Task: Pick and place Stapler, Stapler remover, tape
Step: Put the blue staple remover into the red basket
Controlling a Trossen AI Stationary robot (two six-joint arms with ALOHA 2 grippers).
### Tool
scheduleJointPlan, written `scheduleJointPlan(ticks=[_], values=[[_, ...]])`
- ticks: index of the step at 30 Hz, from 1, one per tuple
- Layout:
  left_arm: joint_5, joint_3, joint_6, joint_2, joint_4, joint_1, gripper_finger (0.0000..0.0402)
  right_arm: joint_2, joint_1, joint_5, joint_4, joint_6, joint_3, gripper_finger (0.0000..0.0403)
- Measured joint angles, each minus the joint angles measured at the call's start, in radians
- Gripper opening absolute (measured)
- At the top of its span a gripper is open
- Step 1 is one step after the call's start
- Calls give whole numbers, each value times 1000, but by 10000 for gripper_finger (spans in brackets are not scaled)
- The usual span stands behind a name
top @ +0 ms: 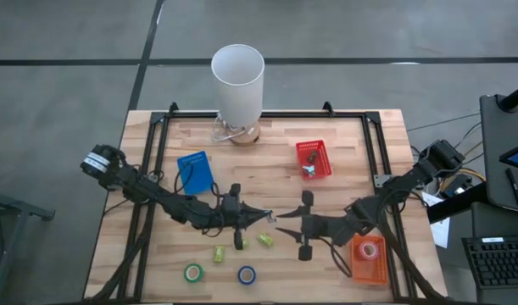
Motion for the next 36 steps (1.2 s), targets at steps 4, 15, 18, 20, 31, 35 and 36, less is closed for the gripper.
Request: scheduleJointPlan(ticks=[4,15,18,20,31,35,36], values=[[0,0,3,0,-5,0,2,0,0,0,14,-12,0,124],[0,-1,3,-1,-9,0,3,-1,0,-48,15,-15,0,46],[1,-1,3,-1,-10,0,4,-1,-1,-47,15,-17,0,17],[1,-1,2,-1,-9,0,2,-1,-1,-47,15,-17,0,11],[-14,-2,11,-2,-5,1,52,-2,-3,-36,8,2,0,8],[-34,-2,11,-2,-6,1,92,-2,-2,-32,4,10,0,8],[-44,-2,12,-2,-6,1,103,-3,-2,-19,-4,20,0,8]])
